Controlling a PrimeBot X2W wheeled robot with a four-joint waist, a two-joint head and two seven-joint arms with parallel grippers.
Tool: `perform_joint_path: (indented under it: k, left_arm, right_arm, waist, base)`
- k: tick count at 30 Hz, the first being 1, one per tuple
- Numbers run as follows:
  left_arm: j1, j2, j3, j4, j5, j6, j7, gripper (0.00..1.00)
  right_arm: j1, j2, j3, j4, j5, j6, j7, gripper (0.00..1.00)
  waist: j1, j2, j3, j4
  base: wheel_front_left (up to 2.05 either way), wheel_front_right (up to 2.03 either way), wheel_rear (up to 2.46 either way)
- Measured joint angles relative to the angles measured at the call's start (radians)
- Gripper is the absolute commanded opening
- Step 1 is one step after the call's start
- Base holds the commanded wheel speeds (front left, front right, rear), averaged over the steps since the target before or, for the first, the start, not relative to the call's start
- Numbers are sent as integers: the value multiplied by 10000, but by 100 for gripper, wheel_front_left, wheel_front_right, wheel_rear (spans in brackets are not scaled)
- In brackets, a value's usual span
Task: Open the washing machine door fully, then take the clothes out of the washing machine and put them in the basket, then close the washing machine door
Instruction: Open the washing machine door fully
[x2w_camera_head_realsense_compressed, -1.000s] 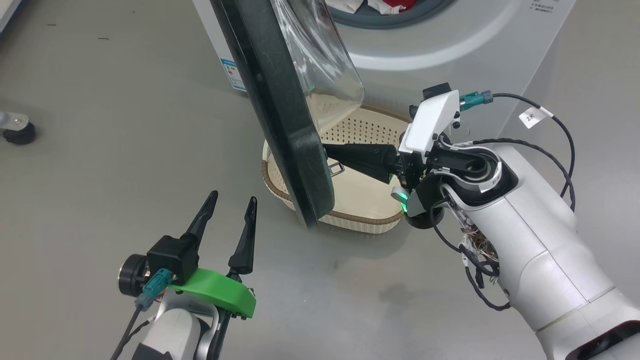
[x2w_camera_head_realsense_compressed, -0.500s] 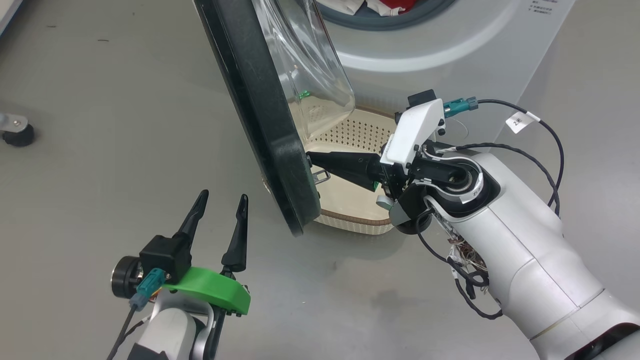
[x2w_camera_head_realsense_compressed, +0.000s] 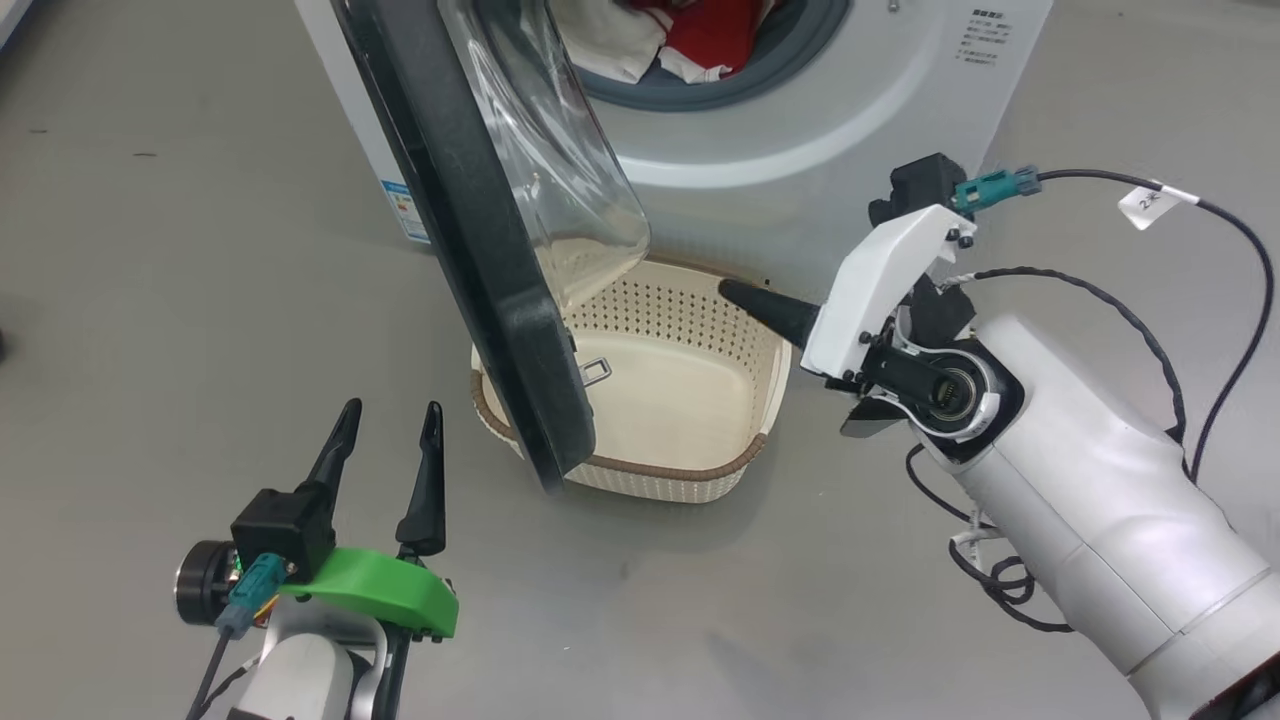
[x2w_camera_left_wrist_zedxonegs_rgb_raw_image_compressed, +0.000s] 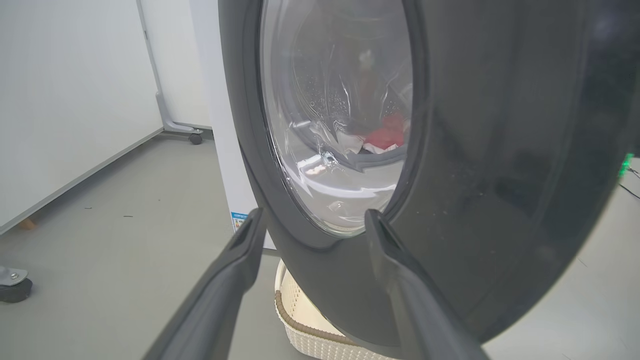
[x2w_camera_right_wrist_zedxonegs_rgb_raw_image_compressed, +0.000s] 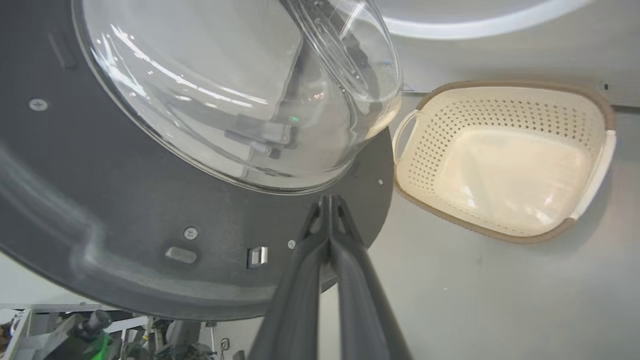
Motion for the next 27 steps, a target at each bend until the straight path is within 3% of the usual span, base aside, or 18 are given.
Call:
perform_joint_path:
  k: [13, 21, 23, 27]
  left_arm:
    - [534, 176, 533, 48, 182, 21, 0, 100]
    - [783, 176, 788, -21, 201, 21, 0, 100]
    - [865, 176, 848, -67, 201, 21, 0, 100]
    - [880, 174, 917, -71, 280, 12, 0, 100]
  right_arm:
    - [395, -1312, 943, -265, -3323, 159, -3074, 0]
    - [1115, -1802, 1101, -410, -4656, 155, -4999, 0]
    - [1300, -1923, 1106, -420, -4855, 127, -5423, 0]
    - [1770, -2102, 1116, -408, -5381, -311, -6362, 0]
  waist:
    - [0, 0, -763, -1144]
    - [0, 0, -1132, -1707]
    - [0, 0, -1205, -1809]
    - [0, 0, -1353, -1923]
  base:
    - [0, 0, 0]
    - [0, 0, 0]
    - [0, 0, 0]
    - [0, 0, 0]
